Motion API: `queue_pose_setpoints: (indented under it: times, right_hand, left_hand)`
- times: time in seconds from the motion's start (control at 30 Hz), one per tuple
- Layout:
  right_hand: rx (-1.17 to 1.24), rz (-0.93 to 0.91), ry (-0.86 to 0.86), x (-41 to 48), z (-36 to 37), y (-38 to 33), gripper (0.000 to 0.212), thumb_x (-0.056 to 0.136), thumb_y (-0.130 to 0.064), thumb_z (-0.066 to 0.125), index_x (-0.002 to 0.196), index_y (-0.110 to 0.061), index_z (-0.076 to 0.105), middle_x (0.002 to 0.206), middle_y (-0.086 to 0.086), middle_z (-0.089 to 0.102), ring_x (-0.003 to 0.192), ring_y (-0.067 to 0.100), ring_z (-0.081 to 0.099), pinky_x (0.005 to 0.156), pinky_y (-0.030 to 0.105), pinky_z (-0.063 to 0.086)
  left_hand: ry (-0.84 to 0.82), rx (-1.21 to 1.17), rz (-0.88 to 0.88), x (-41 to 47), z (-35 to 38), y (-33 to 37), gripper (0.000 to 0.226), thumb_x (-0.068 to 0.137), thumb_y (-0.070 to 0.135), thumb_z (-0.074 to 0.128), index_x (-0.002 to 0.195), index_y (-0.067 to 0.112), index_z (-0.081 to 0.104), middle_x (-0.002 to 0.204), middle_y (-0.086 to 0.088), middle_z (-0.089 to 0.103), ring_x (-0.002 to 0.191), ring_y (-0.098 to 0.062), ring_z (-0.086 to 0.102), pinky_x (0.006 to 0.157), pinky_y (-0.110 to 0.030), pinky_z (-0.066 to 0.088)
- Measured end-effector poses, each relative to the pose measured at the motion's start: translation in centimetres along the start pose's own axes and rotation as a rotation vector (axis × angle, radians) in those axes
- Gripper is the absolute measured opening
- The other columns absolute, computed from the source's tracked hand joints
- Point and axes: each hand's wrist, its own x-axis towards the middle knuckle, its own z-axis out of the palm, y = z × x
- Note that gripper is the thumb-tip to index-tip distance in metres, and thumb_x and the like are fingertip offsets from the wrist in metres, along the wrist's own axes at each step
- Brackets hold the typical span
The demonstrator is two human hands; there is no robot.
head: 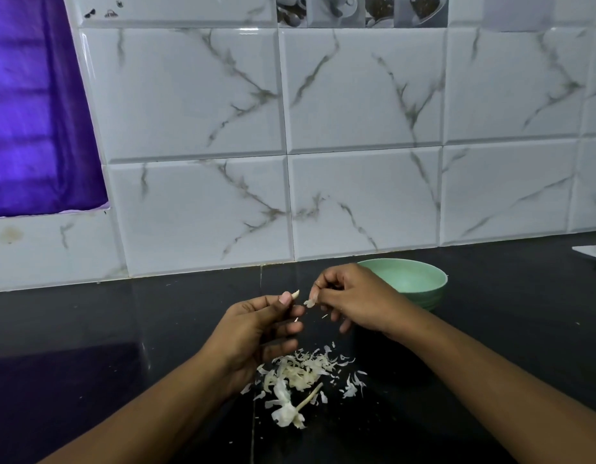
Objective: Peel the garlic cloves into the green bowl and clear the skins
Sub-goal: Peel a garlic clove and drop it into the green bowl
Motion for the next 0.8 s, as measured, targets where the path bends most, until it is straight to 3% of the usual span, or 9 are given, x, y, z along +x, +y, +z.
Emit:
queue_pose_setpoints:
  times: [0.13, 0.23, 0.33, 0.47, 0.7, 0.8]
  right_hand:
    - [0.07, 0.03, -0.158, -0.3, -1.1, -0.1, 0.012, 0.092, -0.014, 0.059, 0.09, -0.009, 0.07, 0.071, 0.0, 0.06, 0.06, 0.005, 0.051, 0.049, 0.022, 0.049]
    - [0.081, 0.014, -0.121, -0.3, -1.7, 0.2, 0.004, 0.081, -0.012, 0.072, 0.078, -0.013, 0.075, 0.067, 0.001, 0.064, 0.055, 0.0, 0.051, 0.05, 0.022, 0.048]
    - [0.123, 0.009, -0.064, -0.2, -1.8, 0.2, 0.014, 0.072, -0.009, 0.079, 0.062, -0.013, 0.07, 0.067, 0.007, 0.067, 0.048, 0.0, 0.051, 0.049, 0.023, 0.045]
    - [0.157, -0.003, -0.05, -0.3, -1.7, 0.2, 0.024, 0.067, -0.008, 0.083, 0.06, -0.011, 0.06, 0.056, -0.002, 0.059, 0.049, 0.002, 0.052, 0.05, 0.021, 0.047]
    - [0.258, 0.023, -0.18, -0.3, -2.0, 0.3, 0.01, 0.083, -0.002, 0.068, 0.082, -0.013, 0.067, 0.07, 0.0, 0.067, 0.07, 0.009, 0.065, 0.057, 0.025, 0.054]
    - [0.243, 0.079, -0.217, -0.4, -2.2, 0.1, 0.013, 0.094, -0.016, 0.056, 0.096, -0.012, 0.067, 0.076, 0.003, 0.073, 0.07, 0.012, 0.068, 0.063, 0.025, 0.05]
  left_hand:
    - [0.001, 0.026, -0.018, 0.0, -0.1, 0.0, 0.019, 0.077, 0.021, 0.063, 0.084, 0.003, 0.066, 0.07, -0.004, 0.07, 0.051, -0.007, 0.063, 0.044, -0.02, 0.053]
    - [-0.002, 0.019, -0.039, 0.0, -0.3, 0.0, 0.017, 0.081, 0.018, 0.062, 0.086, 0.003, 0.066, 0.07, -0.004, 0.071, 0.05, -0.007, 0.063, 0.043, -0.02, 0.053]
    - [-0.021, 0.028, -0.056, 0.0, -0.2, 0.1, 0.018, 0.083, 0.017, 0.062, 0.089, 0.001, 0.066, 0.068, -0.004, 0.07, 0.05, -0.006, 0.063, 0.043, -0.02, 0.052]
    - [-0.022, 0.038, -0.043, -0.1, -0.2, 0.1, 0.013, 0.086, 0.012, 0.061, 0.089, 0.001, 0.067, 0.07, -0.003, 0.07, 0.05, -0.006, 0.062, 0.042, -0.019, 0.051]
    - [-0.004, 0.078, -0.017, 0.0, -0.3, 0.1, 0.007, 0.082, 0.01, 0.064, 0.082, 0.003, 0.068, 0.075, -0.009, 0.072, 0.053, -0.01, 0.065, 0.044, -0.02, 0.052]
    - [0.011, 0.113, 0.02, 0.0, -0.3, 0.1, 0.006, 0.082, 0.008, 0.065, 0.081, 0.003, 0.067, 0.075, -0.009, 0.072, 0.054, -0.01, 0.066, 0.045, -0.019, 0.051]
